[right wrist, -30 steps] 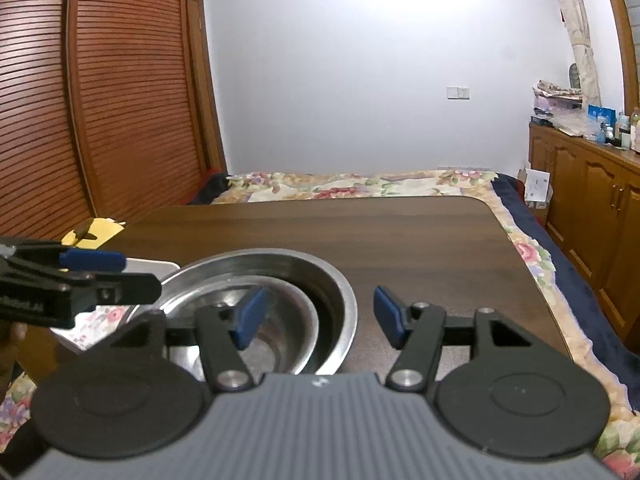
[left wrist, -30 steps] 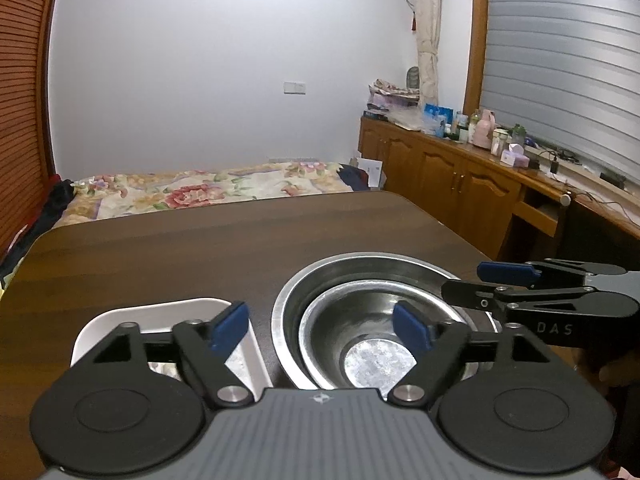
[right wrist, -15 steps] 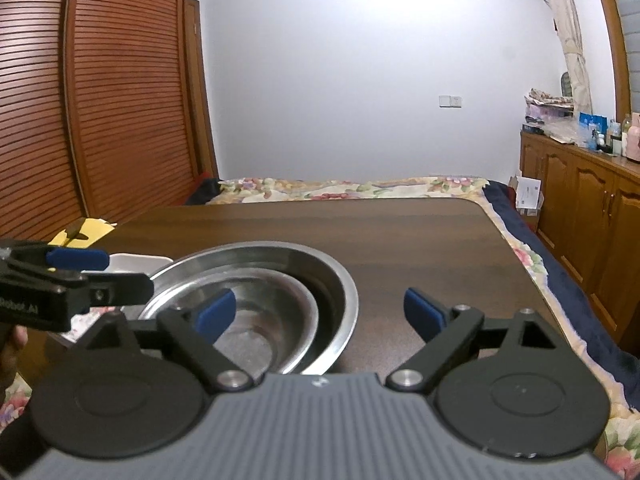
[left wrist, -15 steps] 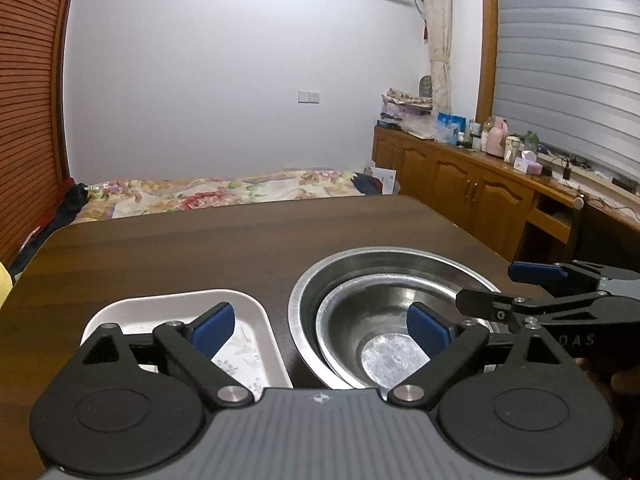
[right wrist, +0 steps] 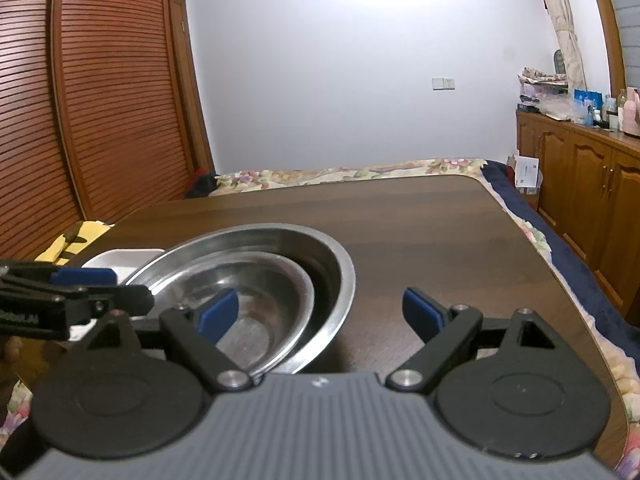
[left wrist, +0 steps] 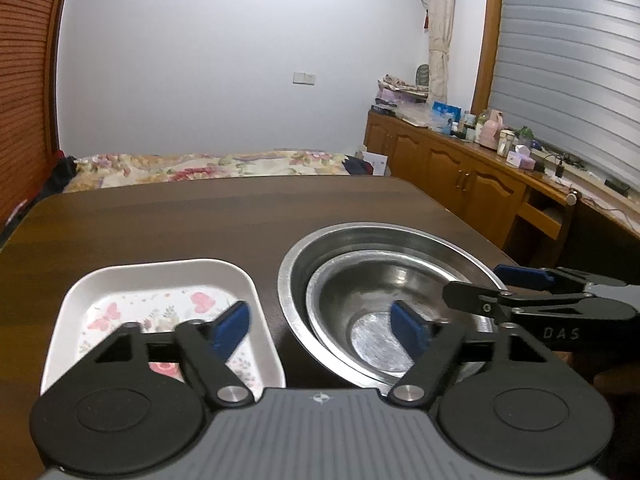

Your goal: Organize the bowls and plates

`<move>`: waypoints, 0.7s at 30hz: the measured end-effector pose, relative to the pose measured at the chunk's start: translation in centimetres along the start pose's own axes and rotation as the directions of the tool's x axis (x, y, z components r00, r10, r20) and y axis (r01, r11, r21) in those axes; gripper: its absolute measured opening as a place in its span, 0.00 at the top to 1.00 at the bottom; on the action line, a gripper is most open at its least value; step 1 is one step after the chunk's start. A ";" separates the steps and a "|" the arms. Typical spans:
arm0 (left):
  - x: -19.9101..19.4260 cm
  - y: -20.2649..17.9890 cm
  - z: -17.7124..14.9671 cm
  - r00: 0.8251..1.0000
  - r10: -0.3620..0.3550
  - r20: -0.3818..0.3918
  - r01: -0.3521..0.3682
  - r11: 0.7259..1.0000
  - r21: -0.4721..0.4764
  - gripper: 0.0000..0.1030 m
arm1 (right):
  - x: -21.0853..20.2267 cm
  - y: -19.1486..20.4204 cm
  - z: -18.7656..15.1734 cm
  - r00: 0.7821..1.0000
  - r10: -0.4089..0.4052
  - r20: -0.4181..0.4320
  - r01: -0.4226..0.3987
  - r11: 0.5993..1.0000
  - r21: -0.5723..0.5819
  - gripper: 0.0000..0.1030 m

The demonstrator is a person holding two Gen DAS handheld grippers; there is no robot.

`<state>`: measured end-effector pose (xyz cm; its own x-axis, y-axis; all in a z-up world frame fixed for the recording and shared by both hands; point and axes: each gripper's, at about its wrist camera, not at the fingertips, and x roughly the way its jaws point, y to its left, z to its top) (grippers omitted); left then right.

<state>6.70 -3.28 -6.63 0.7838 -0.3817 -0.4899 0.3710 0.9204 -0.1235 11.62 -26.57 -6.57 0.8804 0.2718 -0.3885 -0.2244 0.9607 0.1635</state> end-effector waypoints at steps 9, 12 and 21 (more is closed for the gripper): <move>0.4 0.2 0.0 0.999 -0.013 -0.031 0.013 1.000 -0.019 0.51 | 0.3 0.1 -0.5 1.000 0.016 -0.024 -0.015 0.999 0.040 0.38; 0.6 0.1 0.0 0.999 -0.014 -0.034 0.014 1.000 -0.020 0.55 | 0.3 0.1 -0.6 0.999 0.027 -0.026 -0.026 0.998 0.049 0.43; 1.4 0.1 0.0 0.999 -0.012 -0.050 0.011 1.000 -0.025 0.61 | 0.6 -0.3 -0.7 0.999 0.039 -0.029 -0.036 0.997 0.075 0.59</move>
<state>7.84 -3.76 -7.36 0.7530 -0.3883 -0.5312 0.3672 0.9179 -0.1504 11.89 -26.66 -7.47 0.8585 0.3103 -0.4084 -0.2246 0.9432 0.2447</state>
